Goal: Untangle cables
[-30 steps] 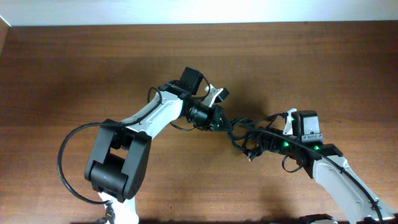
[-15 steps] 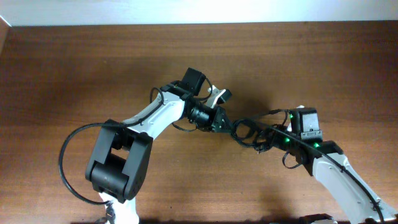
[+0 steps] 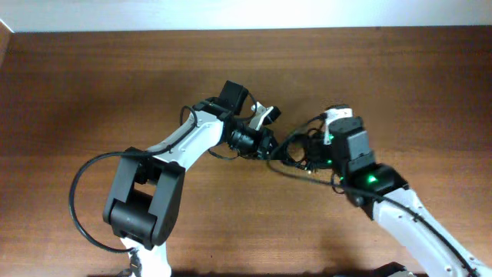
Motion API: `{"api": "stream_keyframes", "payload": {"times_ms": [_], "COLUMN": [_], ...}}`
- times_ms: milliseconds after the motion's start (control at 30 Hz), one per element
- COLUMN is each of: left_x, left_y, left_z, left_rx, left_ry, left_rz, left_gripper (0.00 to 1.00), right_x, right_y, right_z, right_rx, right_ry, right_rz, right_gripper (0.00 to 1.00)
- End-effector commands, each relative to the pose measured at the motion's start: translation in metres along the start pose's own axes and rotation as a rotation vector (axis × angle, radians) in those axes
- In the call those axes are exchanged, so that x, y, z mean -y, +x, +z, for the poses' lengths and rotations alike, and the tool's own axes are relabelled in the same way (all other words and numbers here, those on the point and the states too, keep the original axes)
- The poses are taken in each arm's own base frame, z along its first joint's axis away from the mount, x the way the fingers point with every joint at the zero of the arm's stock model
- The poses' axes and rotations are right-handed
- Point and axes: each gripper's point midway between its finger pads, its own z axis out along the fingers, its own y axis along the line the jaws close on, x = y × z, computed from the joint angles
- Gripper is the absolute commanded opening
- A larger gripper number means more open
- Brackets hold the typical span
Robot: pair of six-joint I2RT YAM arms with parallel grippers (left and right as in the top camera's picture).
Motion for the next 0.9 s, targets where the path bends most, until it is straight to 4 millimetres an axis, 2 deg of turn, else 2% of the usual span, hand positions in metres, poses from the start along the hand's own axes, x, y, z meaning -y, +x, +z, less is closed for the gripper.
{"api": "stream_keyframes", "payload": {"times_ms": [0, 167, 267, 367, 467, 533, 700, 867], "left_x": [0.009, 0.01, 0.01, 0.01, 0.01, 0.01, 0.01, 0.01], "left_y": [0.002, 0.003, 0.003, 0.003, 0.003, 0.003, 0.003, 0.003], "left_z": [0.005, 0.007, 0.007, 0.007, 0.007, 0.007, 0.007, 0.007], "left_rx": [-0.016, -0.02, -0.02, -0.02, -0.02, -0.02, -0.02, -0.019], "left_ry": [0.035, 0.038, 0.038, 0.038, 0.037, 0.038, 0.037, 0.035], "left_rz": [0.036, 0.038, 0.038, 0.038, 0.038, 0.038, 0.038, 0.039], "left_gripper": [0.0, 0.0, 0.0, 0.0, 0.0, 0.0, 0.0, 0.0], "right_x": [-0.027, 0.032, 0.055, 0.067, 0.073, 0.092, 0.121, 0.123], "right_y": [-0.026, -0.052, -0.075, -0.09, -0.093, -0.093, -0.086, -0.086], "right_z": [-0.014, -0.027, -0.045, -0.059, -0.065, -0.083, -0.122, -0.126], "right_rx": [0.099, 0.235, 0.347, 0.427, 0.443, 0.469, 0.508, 0.514], "right_ry": [-0.033, 0.329, 0.491, 0.582, 0.627, 0.773, 1.053, 1.078], "right_rz": [-0.029, -0.03, -0.007, 0.015, 0.015, 0.045, 0.102, 0.11], "right_gripper": [0.04, 0.04, 0.04, 0.04, 0.04, 0.04, 0.04, 0.04]}}
